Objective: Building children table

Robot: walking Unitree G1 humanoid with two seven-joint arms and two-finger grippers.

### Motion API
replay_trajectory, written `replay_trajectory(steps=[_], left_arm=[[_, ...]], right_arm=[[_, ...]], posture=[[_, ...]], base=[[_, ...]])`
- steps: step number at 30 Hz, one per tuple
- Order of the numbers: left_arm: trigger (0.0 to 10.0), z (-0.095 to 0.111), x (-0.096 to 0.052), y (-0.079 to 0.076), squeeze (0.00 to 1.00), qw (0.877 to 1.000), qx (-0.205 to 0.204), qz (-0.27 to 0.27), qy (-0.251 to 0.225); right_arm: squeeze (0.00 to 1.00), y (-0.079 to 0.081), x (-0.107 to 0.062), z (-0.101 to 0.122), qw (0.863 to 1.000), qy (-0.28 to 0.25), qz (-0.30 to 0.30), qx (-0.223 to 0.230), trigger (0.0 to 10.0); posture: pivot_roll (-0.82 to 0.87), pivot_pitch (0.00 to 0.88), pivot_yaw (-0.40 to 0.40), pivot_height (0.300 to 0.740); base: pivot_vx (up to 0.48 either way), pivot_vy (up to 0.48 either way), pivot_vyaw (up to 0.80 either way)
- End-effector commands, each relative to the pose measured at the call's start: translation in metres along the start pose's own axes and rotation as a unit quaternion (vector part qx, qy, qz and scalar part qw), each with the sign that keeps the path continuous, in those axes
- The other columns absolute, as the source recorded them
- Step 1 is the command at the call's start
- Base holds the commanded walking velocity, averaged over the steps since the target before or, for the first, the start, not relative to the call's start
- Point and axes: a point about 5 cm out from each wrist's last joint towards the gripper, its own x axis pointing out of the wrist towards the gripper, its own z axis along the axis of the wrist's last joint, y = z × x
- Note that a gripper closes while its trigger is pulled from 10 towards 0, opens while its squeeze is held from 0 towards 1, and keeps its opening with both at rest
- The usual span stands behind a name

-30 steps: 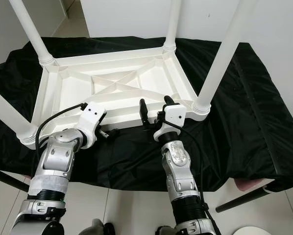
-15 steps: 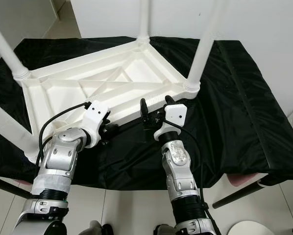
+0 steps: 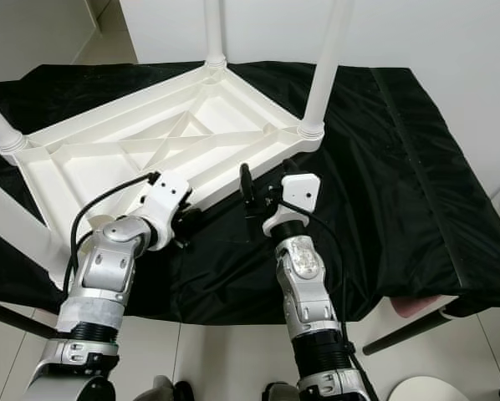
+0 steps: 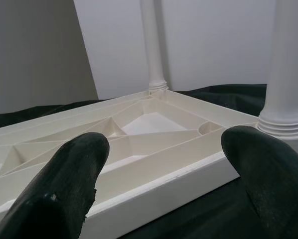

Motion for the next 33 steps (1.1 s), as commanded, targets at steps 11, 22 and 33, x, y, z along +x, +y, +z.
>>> replay_trajectory(steps=[11,22,33], left_arm=[[10.0,0.032,-0.026,-0.023,0.22,0.985,0.048,0.006,-0.164],[10.0,0.016,-0.078,-0.039,0.00,0.966,0.042,-0.077,-0.243],[10.0,-0.018,-0.128,-0.041,0.00,0.969,0.028,-0.155,-0.190]], right_arm=[[0.00,0.000,0.001,-0.004,1.000,0.009,-0.003,-0.005,10.0],[0.00,0.002,0.001,-0.007,1.000,0.011,0.003,-0.004,10.0],[0.00,0.005,0.005,-0.012,1.000,0.016,0.016,-0.002,10.0]], posture=[[-0.11,0.114,0.071,0.740],[-0.08,0.100,0.063,0.740],[-0.03,0.048,0.030,0.740]], base=[[0.000,0.000,0.00],[0.000,0.000,0.00],[0.000,0.000,0.00]])
